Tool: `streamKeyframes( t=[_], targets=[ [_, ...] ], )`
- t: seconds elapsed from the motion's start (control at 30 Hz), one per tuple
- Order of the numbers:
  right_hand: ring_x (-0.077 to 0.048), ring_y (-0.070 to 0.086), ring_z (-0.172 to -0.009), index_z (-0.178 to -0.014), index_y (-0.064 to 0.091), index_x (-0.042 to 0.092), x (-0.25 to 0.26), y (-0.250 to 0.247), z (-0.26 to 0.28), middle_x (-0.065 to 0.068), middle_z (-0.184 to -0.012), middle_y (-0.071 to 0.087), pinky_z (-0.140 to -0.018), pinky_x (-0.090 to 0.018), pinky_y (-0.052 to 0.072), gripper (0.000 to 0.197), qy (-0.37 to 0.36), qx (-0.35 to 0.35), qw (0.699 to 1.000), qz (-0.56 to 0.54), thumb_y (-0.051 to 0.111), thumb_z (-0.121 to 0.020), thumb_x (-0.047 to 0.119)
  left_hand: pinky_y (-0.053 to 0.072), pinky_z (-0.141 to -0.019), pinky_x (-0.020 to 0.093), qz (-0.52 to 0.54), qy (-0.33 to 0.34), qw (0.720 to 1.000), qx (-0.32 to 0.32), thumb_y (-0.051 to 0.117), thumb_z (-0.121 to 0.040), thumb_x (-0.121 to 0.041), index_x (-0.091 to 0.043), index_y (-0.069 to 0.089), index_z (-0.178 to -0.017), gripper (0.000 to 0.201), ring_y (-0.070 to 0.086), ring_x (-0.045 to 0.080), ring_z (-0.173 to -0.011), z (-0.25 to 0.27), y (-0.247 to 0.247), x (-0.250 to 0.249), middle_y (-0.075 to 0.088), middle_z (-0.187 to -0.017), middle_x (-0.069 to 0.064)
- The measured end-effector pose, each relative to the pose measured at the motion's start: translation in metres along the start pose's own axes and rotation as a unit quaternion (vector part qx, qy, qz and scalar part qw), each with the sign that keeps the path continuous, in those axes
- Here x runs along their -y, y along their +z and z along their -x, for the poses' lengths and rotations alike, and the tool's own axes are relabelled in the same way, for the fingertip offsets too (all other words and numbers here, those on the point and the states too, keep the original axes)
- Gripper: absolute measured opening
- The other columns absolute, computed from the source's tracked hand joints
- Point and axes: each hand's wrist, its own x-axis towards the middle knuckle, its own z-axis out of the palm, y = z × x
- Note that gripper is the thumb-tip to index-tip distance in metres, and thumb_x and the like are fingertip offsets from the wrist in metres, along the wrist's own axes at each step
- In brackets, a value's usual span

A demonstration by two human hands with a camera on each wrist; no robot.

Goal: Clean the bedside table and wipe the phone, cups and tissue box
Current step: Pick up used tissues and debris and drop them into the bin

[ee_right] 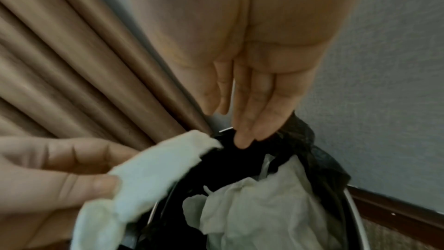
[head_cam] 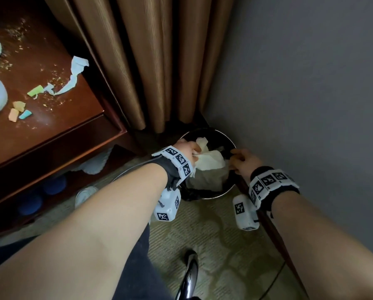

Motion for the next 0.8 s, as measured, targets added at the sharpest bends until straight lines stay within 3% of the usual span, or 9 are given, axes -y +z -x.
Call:
streamKeyframes(
  t=[0.13,0.27,0.33,0.4,0.47,0.6,0.7,0.8],
  targets=[
    [-0.034,0.061,-0.098,-0.124,0.05,0.009,0.002,-0.003,-0.004,-0.014,-0.097,0.063,-0.096,-0.049,0.046,0.032,-0.01,-0.005,1.0,-0.006,0.047,-0.092,0.011,0.033,-0.101,0.022,0.019,0.024,0.999,0.022,0.051,-0.094,-0.024,-0.024,0.043,-0.139,0.046,0.044,0.026,-0.128,0.0,0.005,0.0,0.038,-0.145,0.01],
    [-0.034,0.058,-0.108,-0.124,0.051,0.01,0.017,-0.003,0.0,-0.017,-0.117,0.061,-0.098,-0.047,0.045,0.032,-0.037,0.014,0.999,0.021,0.049,-0.092,0.013,0.034,-0.101,0.022,0.034,0.041,0.998,-0.019,0.053,-0.092,-0.03,-0.027,0.039,-0.14,0.05,0.043,0.022,-0.129,0.01,-0.008,0.003,0.04,-0.144,0.005],
    [-0.031,0.057,-0.11,-0.125,0.051,0.011,0.031,-0.005,0.009,-0.014,-0.119,0.06,-0.098,-0.039,0.044,0.033,-0.067,0.01,0.997,0.04,0.049,-0.092,0.013,0.03,-0.106,0.022,0.042,0.052,0.997,-0.045,0.054,-0.091,-0.031,-0.028,0.036,-0.142,0.054,0.038,0.019,-0.134,0.019,-0.021,0.004,0.035,-0.148,0.002],
    [-0.025,0.056,-0.112,-0.126,0.051,0.011,0.048,-0.007,0.02,-0.009,-0.12,0.06,-0.091,-0.024,0.04,0.034,-0.103,0.001,0.992,0.074,0.051,-0.092,0.014,0.026,-0.109,0.021,0.035,0.075,0.994,-0.066,0.055,-0.091,-0.031,-0.027,0.033,-0.143,0.057,0.034,0.017,-0.137,0.03,-0.037,0.003,0.032,-0.15,0.001],
    [-0.024,0.054,-0.115,-0.128,0.05,0.01,0.068,-0.009,0.034,-0.008,-0.126,0.057,-0.09,-0.02,0.036,0.037,-0.15,-0.009,0.983,0.106,0.052,-0.092,0.013,0.023,-0.11,0.019,0.022,0.095,0.992,-0.079,0.055,-0.091,-0.028,-0.024,0.031,-0.145,0.059,0.031,0.017,-0.138,0.046,-0.054,0.001,0.029,-0.151,0.002],
    [-0.024,0.043,-0.128,-0.136,0.043,0.013,0.111,-0.009,0.072,-0.012,-0.138,0.045,-0.105,-0.024,0.029,0.047,-0.254,-0.02,0.955,0.152,0.055,-0.091,0.015,0.02,-0.116,0.026,-0.002,0.113,0.985,-0.129,0.055,-0.091,-0.029,-0.021,0.027,-0.146,0.062,0.027,0.02,-0.14,0.087,-0.087,0.003,0.025,-0.153,0.004],
    [-0.021,0.033,-0.135,-0.14,0.037,0.018,0.144,-0.006,0.107,-0.01,-0.146,0.034,-0.109,-0.023,0.022,0.053,-0.316,-0.044,0.929,0.187,0.056,-0.09,0.018,0.021,-0.116,0.031,-0.018,0.119,0.979,-0.165,0.055,-0.091,-0.03,-0.02,0.026,-0.146,0.063,0.025,0.02,-0.142,0.126,-0.11,0.009,0.023,-0.154,0.006],
    [-0.021,0.031,-0.137,-0.142,0.034,0.019,0.178,0.005,0.142,-0.009,-0.148,0.031,-0.113,-0.029,0.024,0.059,-0.381,-0.062,0.9,0.204,0.058,-0.089,0.018,0.025,-0.115,0.033,-0.023,0.12,0.969,-0.212,0.055,-0.091,-0.03,-0.019,0.027,-0.146,0.063,0.028,0.021,-0.14,0.172,-0.13,0.021,0.022,-0.154,0.005]
  ],
)
